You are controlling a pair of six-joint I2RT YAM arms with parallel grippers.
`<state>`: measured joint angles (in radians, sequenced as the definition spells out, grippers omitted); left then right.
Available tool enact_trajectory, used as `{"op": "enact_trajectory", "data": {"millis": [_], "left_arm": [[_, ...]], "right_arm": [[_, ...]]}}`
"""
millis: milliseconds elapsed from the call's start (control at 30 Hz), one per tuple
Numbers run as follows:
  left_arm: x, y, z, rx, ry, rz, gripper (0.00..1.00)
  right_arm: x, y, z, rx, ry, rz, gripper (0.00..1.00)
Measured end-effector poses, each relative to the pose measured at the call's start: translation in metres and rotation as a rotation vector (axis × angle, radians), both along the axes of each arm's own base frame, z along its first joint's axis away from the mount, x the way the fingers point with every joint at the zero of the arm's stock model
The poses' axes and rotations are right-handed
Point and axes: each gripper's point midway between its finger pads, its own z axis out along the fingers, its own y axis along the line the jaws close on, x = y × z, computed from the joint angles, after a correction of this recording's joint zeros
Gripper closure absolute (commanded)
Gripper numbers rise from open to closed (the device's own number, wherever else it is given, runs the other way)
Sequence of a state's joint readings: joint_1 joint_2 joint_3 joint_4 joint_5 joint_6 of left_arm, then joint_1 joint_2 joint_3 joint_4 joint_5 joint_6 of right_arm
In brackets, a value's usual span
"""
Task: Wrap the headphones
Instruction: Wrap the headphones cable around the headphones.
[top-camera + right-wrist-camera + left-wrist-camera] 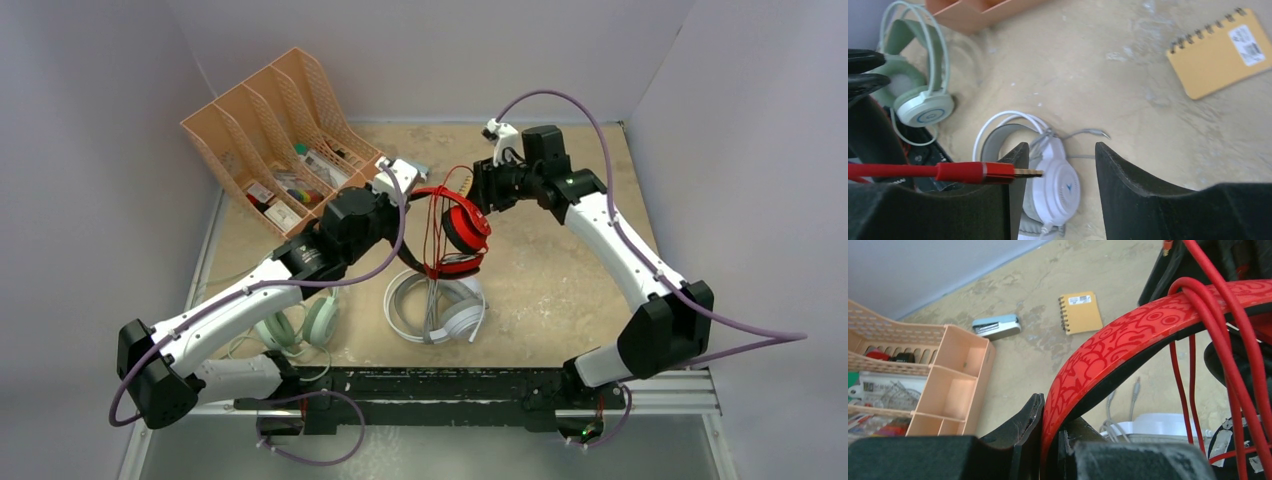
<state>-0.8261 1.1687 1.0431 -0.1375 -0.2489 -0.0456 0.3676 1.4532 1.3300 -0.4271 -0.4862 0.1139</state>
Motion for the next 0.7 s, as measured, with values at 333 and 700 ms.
{"op": "enact_trajectory", "data": {"millis": [333,700], "left_arm": [[0.002,0.019,-0.034,0.097,0.108,0.075,1.00],[0.011,0.043,-0.050,0.073,0.213,0.122,1.00]], "right_arm": [[0.008,-0.049,0.002,-0.212,0.011,-0.148,0.32],[0.012,-0.065,0.018,-0.237,-0.064,-0.114,0.37]]}}
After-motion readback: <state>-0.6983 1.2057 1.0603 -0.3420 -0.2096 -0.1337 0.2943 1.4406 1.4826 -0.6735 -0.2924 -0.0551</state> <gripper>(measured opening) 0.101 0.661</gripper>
